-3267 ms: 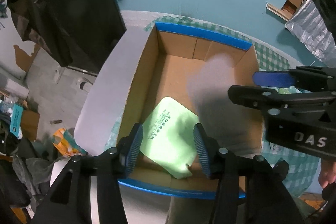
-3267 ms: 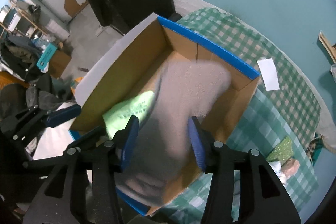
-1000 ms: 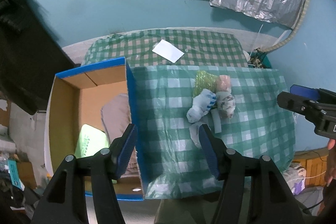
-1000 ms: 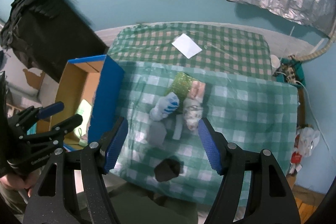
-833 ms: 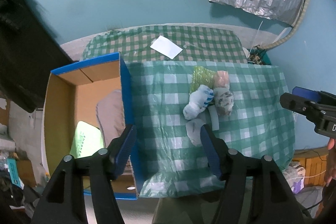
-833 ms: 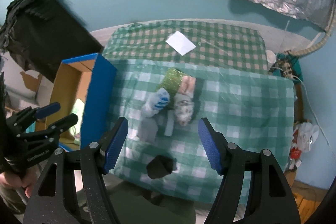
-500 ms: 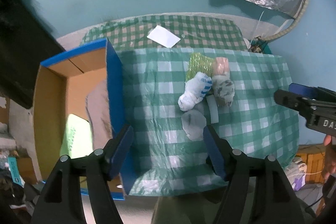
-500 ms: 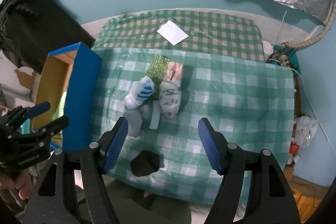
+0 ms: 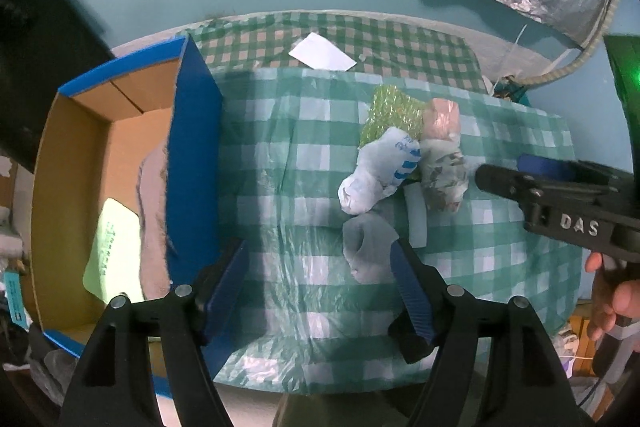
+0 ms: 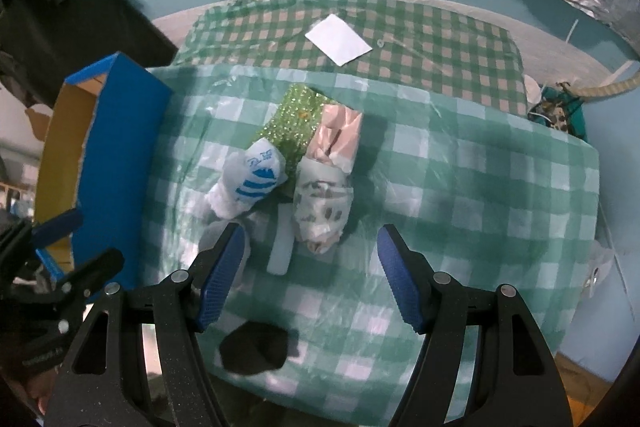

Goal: Organize soft objects
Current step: 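Grasp the pink-and-white wrapped bundle with the right tool while the left tool approaches the grey sock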

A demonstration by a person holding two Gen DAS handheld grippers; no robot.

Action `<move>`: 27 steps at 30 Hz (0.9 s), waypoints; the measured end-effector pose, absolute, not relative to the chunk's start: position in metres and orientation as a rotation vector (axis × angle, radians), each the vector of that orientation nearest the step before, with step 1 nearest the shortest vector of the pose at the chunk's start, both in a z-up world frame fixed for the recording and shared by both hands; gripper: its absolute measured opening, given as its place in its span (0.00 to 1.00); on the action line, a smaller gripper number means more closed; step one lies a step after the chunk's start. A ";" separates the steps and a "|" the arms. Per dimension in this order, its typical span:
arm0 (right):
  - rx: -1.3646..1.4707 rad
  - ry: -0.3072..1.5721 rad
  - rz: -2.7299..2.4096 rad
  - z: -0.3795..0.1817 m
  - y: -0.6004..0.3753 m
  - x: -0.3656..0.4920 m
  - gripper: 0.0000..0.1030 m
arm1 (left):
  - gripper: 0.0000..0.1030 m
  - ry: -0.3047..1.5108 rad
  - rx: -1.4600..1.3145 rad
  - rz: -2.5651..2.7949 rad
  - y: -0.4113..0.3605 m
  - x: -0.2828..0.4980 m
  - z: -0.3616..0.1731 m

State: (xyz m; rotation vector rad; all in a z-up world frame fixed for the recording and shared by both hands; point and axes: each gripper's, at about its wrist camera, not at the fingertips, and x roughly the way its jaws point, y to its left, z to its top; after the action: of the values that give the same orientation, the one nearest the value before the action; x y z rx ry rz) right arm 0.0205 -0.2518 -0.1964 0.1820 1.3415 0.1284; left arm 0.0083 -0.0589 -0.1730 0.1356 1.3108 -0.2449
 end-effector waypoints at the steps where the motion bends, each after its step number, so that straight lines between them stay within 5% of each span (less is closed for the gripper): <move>1: 0.179 1.343 0.134 -0.200 -0.251 0.023 0.68 | 0.72 1.309 0.135 -0.247 -0.060 0.008 -0.175; 18: 0.096 1.406 0.129 -0.266 -0.242 0.056 0.66 | 0.72 1.336 0.020 -0.207 -0.059 0.017 -0.216; 21: 0.107 1.425 0.140 -0.272 -0.242 0.057 0.45 | 0.73 1.351 0.001 -0.221 -0.059 0.016 -0.218; 27: 0.065 1.418 0.164 -0.272 -0.239 0.053 0.33 | 0.78 1.388 -0.012 -0.276 -0.067 0.016 -0.224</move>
State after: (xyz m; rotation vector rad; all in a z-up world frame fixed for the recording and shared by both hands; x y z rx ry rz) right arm 0.0529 -0.2386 -0.2716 0.0646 1.4184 0.1641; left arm 0.0162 -0.0674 -0.2244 -0.0123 1.3876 -0.2755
